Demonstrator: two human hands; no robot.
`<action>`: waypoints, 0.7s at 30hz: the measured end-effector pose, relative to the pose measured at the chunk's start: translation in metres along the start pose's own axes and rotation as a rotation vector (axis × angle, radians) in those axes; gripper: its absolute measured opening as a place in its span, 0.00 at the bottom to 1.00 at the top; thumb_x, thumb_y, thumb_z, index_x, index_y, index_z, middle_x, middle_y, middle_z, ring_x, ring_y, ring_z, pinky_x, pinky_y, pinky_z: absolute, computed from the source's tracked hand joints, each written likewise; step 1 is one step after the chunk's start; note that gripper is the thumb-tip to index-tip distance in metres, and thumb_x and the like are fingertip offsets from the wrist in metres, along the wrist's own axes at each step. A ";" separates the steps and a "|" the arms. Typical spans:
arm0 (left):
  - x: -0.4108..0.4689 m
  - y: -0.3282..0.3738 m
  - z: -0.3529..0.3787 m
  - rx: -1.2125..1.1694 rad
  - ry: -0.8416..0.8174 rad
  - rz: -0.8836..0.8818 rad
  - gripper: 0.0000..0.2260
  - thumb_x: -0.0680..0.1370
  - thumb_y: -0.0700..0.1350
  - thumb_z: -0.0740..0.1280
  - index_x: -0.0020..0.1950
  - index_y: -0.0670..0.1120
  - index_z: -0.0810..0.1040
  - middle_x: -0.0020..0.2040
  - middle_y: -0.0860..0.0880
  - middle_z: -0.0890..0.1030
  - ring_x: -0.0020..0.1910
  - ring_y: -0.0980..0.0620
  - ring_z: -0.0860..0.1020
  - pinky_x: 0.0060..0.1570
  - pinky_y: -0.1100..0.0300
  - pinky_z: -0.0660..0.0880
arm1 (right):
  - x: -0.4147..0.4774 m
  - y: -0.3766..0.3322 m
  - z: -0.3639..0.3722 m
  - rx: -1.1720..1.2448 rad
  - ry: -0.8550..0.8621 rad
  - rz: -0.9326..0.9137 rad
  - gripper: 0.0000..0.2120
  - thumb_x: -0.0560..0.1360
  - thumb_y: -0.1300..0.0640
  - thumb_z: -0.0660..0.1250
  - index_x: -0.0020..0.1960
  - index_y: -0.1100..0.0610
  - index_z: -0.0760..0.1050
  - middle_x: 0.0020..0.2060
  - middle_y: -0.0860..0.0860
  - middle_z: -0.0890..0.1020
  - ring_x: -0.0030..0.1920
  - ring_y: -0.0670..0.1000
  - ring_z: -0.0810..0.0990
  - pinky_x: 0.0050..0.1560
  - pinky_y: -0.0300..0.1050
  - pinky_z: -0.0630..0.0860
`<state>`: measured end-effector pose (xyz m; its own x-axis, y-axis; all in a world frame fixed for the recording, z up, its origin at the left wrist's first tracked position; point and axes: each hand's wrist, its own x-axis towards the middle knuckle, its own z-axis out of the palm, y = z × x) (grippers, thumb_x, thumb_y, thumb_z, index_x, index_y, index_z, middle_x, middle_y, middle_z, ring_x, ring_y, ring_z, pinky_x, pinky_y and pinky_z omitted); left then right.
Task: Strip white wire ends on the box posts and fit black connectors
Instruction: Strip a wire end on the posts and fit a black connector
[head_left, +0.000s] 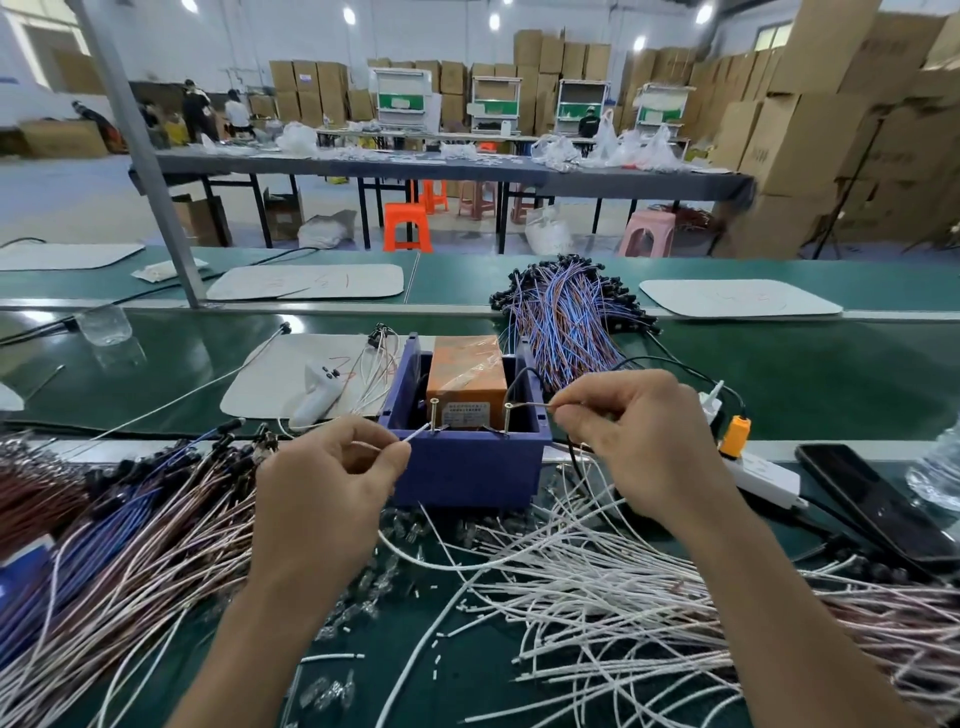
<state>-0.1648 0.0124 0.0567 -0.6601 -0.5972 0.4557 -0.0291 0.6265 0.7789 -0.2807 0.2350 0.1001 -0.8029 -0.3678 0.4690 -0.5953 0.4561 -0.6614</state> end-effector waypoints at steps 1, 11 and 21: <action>-0.001 -0.001 0.004 0.028 0.041 0.021 0.07 0.73 0.49 0.79 0.39 0.57 0.83 0.33 0.66 0.82 0.30 0.63 0.81 0.35 0.59 0.80 | 0.001 0.003 0.003 -0.022 0.003 0.014 0.06 0.74 0.55 0.78 0.41 0.44 0.86 0.32 0.34 0.83 0.33 0.36 0.81 0.34 0.29 0.73; 0.002 -0.020 0.036 0.078 0.146 0.099 0.12 0.74 0.50 0.77 0.37 0.63 0.76 0.37 0.66 0.81 0.33 0.57 0.79 0.30 0.61 0.75 | 0.000 0.029 0.037 -0.150 0.099 -0.067 0.03 0.72 0.50 0.77 0.39 0.44 0.85 0.32 0.34 0.82 0.33 0.40 0.80 0.31 0.34 0.73; 0.006 -0.035 0.039 0.032 0.159 0.106 0.07 0.75 0.52 0.75 0.46 0.62 0.79 0.35 0.65 0.81 0.28 0.56 0.78 0.30 0.64 0.73 | 0.004 0.041 0.041 0.008 0.040 -0.076 0.07 0.71 0.58 0.78 0.37 0.48 0.86 0.28 0.36 0.82 0.30 0.40 0.80 0.31 0.29 0.71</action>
<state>-0.1969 0.0067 0.0150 -0.5337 -0.5973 0.5986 0.0087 0.7040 0.7102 -0.3071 0.2191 0.0508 -0.7559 -0.3682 0.5413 -0.6547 0.4218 -0.6273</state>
